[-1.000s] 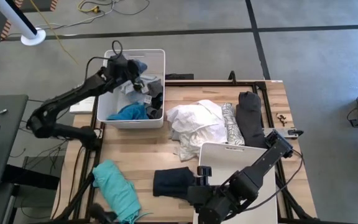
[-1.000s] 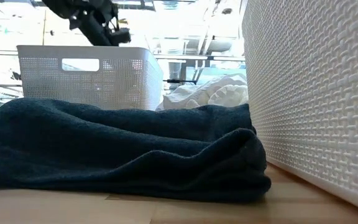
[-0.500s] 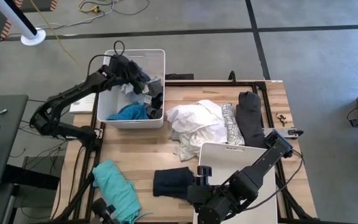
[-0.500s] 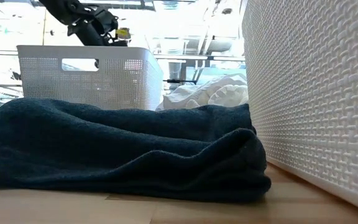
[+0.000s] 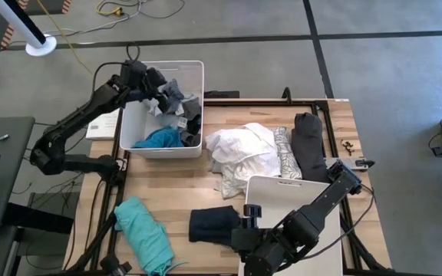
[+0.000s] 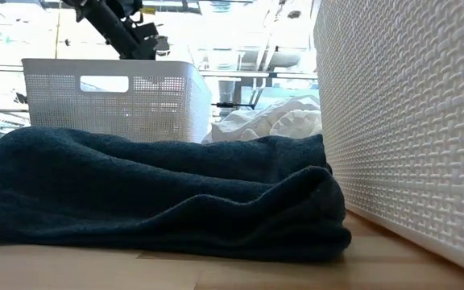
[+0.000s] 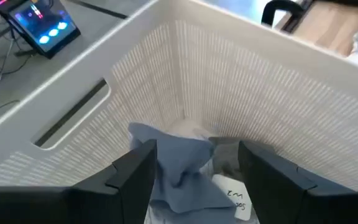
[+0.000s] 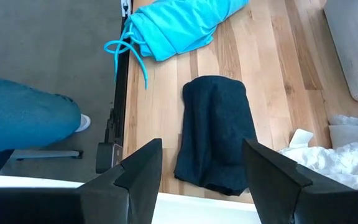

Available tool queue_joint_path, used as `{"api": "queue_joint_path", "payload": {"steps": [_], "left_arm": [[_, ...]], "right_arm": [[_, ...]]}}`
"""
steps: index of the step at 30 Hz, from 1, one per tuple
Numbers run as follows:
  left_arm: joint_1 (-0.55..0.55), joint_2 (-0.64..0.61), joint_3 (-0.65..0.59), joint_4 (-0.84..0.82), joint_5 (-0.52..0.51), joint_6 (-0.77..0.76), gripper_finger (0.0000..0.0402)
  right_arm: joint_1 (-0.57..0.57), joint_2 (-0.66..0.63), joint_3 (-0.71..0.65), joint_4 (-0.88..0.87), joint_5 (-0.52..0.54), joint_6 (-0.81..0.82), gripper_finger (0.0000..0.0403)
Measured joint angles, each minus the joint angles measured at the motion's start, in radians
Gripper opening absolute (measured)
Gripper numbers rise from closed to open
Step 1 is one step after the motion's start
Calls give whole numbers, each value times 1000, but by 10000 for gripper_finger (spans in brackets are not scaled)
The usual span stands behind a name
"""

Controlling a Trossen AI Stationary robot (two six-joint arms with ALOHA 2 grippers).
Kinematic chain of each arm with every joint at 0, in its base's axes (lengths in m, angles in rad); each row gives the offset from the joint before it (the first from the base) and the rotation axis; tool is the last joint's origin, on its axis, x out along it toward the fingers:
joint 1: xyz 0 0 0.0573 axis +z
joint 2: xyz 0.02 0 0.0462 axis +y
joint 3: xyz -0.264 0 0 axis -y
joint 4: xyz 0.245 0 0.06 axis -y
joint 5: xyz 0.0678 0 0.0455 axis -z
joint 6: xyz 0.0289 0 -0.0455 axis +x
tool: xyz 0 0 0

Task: Sort clothes
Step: Put the dark blue shorts into the top white laundry bin

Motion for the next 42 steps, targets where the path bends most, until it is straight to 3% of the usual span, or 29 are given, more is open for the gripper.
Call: {"api": "queue_joint_path", "payload": {"steps": [8,20,33,42], "left_arm": [[-7,-37,6,-73,27,-5,221],[-81,-64,6,-142,183,6,217],[-326,-244,6,-127,211,-62,214],[-555,-327,6,-185,211,-158,214]], "right_arm": [[2,0,0,0,8,-3,232],[2,0,0,0,9,-7,232],[-6,0,0,7,29,-40,232],[-11,0,0,19,29,-61,232]]}}
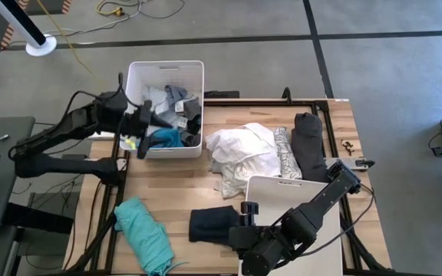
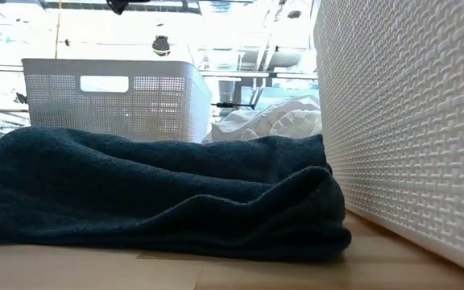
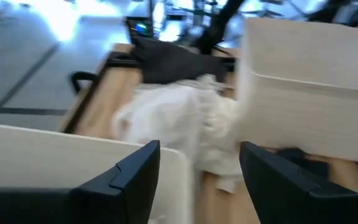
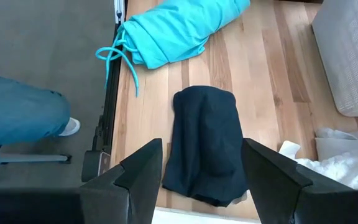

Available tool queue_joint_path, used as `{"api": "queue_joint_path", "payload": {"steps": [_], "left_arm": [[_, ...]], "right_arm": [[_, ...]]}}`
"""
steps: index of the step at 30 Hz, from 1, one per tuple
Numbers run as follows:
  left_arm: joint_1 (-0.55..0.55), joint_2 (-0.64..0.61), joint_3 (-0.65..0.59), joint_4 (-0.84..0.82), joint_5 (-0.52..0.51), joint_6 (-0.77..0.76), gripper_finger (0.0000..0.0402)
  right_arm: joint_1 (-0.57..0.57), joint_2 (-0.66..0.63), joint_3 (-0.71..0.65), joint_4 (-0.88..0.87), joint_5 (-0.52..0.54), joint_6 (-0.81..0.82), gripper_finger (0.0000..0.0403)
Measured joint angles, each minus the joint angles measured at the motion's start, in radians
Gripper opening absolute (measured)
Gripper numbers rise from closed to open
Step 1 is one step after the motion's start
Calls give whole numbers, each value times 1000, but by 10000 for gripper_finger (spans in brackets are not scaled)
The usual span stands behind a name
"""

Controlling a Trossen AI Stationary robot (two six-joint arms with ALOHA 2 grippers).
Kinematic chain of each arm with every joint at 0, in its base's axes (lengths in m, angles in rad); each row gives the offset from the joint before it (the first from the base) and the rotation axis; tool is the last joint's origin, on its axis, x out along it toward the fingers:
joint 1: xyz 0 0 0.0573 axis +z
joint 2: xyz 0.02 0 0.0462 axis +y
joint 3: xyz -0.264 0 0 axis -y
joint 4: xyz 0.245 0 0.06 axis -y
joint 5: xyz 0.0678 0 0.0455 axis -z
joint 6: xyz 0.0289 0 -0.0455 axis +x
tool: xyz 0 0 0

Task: Sort clothes
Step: Put the dark blue shorts into the top white laundry bin

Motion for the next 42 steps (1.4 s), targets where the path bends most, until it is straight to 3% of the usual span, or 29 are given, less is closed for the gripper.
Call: {"api": "queue_joint_path", "payload": {"steps": [5,24,30,42], "left_arm": [[-145,-14,0,-40,-13,-51,214],[-675,25,0,-45,-380,-154,214],[-782,100,0,-30,-456,-149,214],[-906,243,0,17,-463,-136,214]], "right_arm": [[0,0,0,0,0,-7,232],[-1,0,0,11,0,-33,232],[-1,0,0,11,0,-32,232],[-1,0,0,11,0,-32,232]]}}
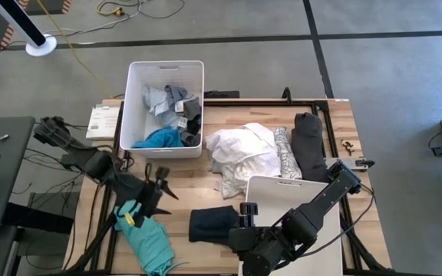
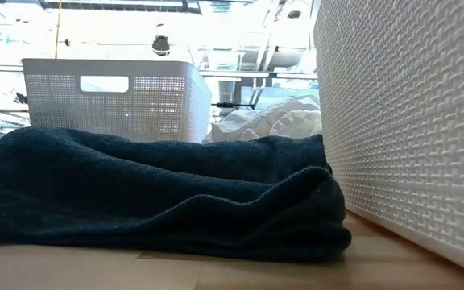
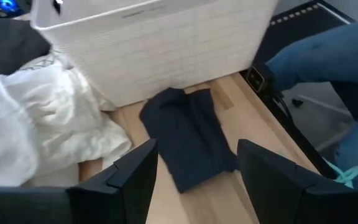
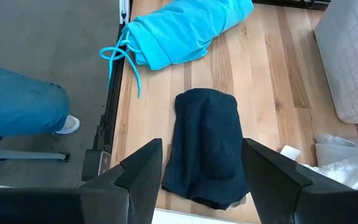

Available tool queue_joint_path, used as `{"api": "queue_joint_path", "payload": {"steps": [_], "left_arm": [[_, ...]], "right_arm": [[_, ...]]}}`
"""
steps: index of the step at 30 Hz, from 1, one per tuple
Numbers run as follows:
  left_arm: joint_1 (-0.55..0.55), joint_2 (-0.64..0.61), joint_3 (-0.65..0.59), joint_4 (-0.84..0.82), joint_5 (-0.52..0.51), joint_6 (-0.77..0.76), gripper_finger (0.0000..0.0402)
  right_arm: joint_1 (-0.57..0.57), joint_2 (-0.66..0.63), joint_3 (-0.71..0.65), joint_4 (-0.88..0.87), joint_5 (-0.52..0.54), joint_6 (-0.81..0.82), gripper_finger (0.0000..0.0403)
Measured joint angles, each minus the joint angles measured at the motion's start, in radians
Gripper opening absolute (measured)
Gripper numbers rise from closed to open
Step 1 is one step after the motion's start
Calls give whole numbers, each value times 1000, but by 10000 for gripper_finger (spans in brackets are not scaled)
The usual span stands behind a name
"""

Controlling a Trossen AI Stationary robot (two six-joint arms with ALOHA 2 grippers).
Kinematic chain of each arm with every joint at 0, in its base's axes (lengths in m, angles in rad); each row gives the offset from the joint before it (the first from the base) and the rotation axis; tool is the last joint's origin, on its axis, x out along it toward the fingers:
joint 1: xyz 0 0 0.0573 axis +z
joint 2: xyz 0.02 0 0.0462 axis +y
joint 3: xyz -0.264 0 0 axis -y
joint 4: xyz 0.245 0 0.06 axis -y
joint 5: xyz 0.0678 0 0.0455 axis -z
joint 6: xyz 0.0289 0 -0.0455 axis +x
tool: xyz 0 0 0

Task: Sort clothes
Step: Put the dark blue shorts into the top white laundry bin

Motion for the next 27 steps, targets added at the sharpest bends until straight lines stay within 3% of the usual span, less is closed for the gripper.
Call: {"api": "queue_joint_path", "payload": {"steps": [13,27], "left_arm": [[-89,120,0,50,-40,-29,214],[-109,276,0,50,-56,-78,214]], "right_arm": [[0,0,0,0,0,-17,232],[0,0,0,1,0,-18,232]]}}
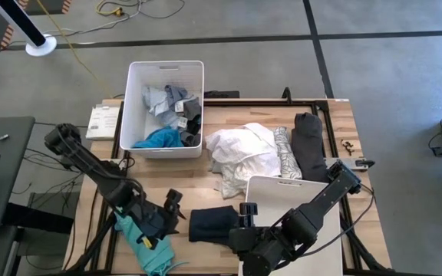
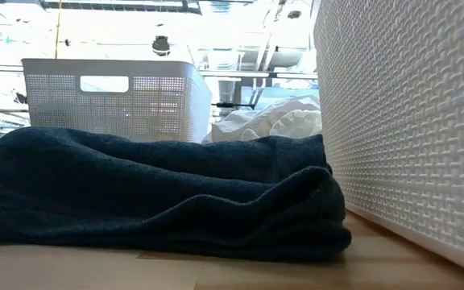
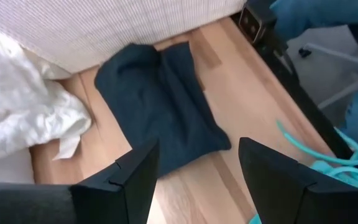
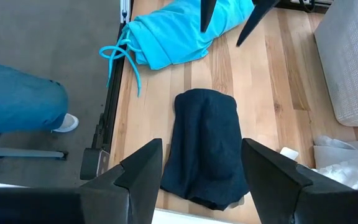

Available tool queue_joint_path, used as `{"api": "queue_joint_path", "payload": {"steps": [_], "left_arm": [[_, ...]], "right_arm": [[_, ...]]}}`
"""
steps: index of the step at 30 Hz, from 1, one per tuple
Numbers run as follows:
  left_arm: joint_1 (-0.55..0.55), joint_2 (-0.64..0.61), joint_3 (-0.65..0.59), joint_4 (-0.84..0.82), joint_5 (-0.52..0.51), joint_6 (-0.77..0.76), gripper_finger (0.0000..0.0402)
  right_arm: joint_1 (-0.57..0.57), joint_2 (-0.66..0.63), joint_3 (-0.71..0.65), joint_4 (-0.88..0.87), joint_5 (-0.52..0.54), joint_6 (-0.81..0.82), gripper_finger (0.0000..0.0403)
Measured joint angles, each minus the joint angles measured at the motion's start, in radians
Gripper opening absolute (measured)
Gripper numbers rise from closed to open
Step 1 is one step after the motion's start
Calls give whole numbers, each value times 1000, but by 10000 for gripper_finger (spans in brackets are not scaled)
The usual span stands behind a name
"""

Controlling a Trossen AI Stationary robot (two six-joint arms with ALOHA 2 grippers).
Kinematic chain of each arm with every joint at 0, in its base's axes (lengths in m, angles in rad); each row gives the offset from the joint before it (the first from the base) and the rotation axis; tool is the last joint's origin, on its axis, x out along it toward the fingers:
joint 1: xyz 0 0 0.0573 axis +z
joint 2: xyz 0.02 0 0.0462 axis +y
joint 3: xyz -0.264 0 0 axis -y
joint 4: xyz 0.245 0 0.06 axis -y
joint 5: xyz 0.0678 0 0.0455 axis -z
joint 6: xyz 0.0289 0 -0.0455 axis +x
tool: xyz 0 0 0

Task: Sort clothes
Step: Put the dark blue shorts into the top white laundry bin

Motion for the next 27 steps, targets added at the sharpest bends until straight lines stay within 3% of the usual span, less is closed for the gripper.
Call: {"api": "queue_joint_path", "payload": {"steps": [6,16,19,27], "left_arm": [[0,76,0,2,-17,-9,224],[2,176,0,71,-44,-70,287],[11,211,0,65,-111,-123,288],[37,254,-1,74,-111,-155,284]], "right_arm": [[0,0,0,1,0,0,232],[0,0,0,0,0,0,232],[0,0,0,0,0,0,232],[2,0,0,0,0,1,232]]}}
